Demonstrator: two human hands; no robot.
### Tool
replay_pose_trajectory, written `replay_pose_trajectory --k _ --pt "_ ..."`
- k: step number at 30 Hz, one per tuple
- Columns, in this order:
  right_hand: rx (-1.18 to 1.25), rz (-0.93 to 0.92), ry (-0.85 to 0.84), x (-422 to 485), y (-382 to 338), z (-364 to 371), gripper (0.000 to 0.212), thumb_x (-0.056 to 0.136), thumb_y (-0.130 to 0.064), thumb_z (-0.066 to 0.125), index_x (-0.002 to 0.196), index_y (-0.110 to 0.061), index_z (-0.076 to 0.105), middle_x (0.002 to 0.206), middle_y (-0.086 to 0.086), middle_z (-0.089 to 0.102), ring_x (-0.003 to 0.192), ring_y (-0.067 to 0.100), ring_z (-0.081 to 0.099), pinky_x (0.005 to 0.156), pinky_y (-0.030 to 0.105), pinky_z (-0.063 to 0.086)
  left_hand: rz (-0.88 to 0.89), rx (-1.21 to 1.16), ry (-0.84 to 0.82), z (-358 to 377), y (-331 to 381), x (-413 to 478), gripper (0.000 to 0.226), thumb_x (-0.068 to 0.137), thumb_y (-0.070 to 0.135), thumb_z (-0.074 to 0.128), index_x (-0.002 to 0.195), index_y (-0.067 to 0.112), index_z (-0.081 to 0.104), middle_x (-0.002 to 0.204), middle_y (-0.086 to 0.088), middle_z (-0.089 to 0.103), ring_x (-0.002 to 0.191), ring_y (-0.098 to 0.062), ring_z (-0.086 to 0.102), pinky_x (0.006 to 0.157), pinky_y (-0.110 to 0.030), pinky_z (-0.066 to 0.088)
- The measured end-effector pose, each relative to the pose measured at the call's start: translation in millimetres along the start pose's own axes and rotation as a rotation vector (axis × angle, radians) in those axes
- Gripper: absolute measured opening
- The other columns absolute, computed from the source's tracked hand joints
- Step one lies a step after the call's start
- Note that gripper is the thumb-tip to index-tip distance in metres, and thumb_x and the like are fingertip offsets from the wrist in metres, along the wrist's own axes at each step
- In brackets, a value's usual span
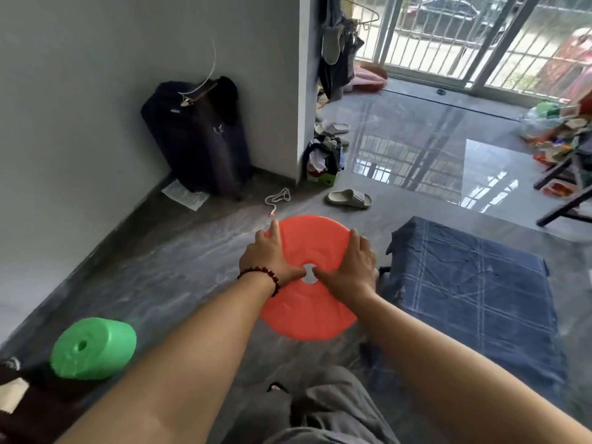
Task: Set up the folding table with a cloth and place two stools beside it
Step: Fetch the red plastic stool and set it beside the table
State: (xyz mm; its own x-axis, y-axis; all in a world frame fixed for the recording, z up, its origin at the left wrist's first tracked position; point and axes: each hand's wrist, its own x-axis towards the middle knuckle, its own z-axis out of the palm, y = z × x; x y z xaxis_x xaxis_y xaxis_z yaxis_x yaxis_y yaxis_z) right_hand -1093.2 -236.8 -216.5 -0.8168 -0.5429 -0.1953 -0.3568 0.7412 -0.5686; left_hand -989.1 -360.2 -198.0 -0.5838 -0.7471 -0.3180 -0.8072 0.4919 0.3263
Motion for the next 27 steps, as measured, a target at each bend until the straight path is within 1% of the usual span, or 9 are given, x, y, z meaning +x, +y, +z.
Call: replay_pose_trajectory --k 6,10,14,23,27 --pt "-0.013 0.036 0.03 20.8 -0.4 -2.0 0.11 0.062 -0.051 0.075 0.145 -0.024 0.008 0.145 0.002 0.024 0.133 0.03 0.028 0.104 0.053 0.033 0.044 -0.011 -0.032 -0.2 7.4 29.2 0.119 0.054 0.064 0.072 0.145 0.034 0.001 0.142 -0.007 0.03 0.119 -0.03 0.047 0.087 -0.042 0.047" --pt "-0.025 0.074 0.048 38.3 4.5 -0.7 0.108 0.06 -0.052 0.075 0.143 -0.024 0.011 0.141 0.001 0.027 0.13 0.03 0.03 0.101 0.053 0.031 0.065 -0.011 -0.069 3.3 15.4 50.9 0.12 0.054 0.064 0.072 0.145 0.034 0.001 0.142 -0.007 0.031 0.12 -0.03 0.046 0.089 -0.043 0.047" --pt "-0.039 0.104 0.052 62.9 14.6 -3.1 0.109 0.06 -0.055 0.073 0.143 -0.026 0.009 0.141 0.0 0.025 0.13 0.028 0.028 0.101 0.052 0.032 0.085 -0.01 -0.111 9.1 33.3 75.5 0.119 0.054 0.066 0.072 0.145 0.034 0.001 0.144 -0.006 0.029 0.122 -0.03 0.045 0.089 -0.043 0.048" --pt "-0.001 0.168 0.074 155.6 37.9 -19.3 0.112 0.06 -0.06 0.072 0.145 -0.026 0.007 0.146 0.0 0.019 0.135 0.028 0.023 0.105 0.052 0.029 0.137 0.002 -0.155 12.0 96.0 160.3 0.119 0.058 0.064 0.071 0.147 0.03 -0.001 0.145 -0.007 0.027 0.125 -0.029 0.043 0.094 -0.043 0.045" --pt "0.007 0.19 0.072 201.6 48.8 -21.1 0.113 0.06 -0.058 0.073 0.146 -0.024 0.008 0.146 0.0 0.021 0.135 0.027 0.024 0.104 0.051 0.031 0.138 0.024 -0.17 20.0 118.7 205.0 0.118 0.058 0.061 0.072 0.146 0.031 0.0 0.144 -0.007 0.029 0.123 -0.031 0.044 0.093 -0.043 0.046"
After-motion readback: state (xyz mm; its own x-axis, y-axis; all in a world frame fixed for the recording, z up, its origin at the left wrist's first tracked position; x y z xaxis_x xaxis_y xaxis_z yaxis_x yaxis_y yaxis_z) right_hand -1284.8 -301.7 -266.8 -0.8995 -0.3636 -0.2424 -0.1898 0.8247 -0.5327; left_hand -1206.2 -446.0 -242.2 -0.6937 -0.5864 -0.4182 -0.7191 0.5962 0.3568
